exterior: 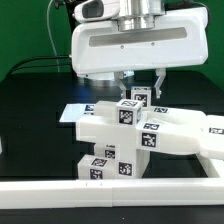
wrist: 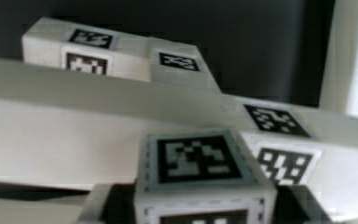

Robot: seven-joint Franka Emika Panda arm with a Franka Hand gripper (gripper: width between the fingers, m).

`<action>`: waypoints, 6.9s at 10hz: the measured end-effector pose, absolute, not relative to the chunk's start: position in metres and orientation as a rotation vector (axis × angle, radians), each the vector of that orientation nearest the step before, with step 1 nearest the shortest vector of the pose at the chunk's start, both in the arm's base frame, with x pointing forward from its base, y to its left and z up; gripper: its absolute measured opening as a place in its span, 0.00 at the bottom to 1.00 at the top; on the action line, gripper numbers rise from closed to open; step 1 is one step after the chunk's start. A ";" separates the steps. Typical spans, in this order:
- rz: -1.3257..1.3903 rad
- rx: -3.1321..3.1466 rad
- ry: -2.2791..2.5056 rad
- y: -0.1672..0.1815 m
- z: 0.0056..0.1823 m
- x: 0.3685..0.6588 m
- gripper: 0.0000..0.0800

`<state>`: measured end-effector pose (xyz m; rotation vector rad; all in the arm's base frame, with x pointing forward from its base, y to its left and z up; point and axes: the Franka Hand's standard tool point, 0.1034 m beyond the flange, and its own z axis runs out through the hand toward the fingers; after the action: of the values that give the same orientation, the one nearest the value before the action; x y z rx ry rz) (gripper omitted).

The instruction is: Assemble chair

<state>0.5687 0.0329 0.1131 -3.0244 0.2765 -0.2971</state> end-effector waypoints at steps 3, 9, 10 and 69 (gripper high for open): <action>-0.295 -3.045 0.129 0.032 0.114 0.569 0.61; -0.238 -3.049 -0.388 0.041 0.118 0.572 0.81; -0.223 -3.055 -0.289 0.044 0.118 0.571 0.81; -0.086 -2.378 1.711 0.023 0.107 0.572 0.34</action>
Offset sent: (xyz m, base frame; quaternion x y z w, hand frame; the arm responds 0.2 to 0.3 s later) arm 0.0131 -0.0059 0.0107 -0.0095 -0.0448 -0.2516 0.9667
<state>0.5721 0.0225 0.1072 -2.3779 1.7108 -0.0862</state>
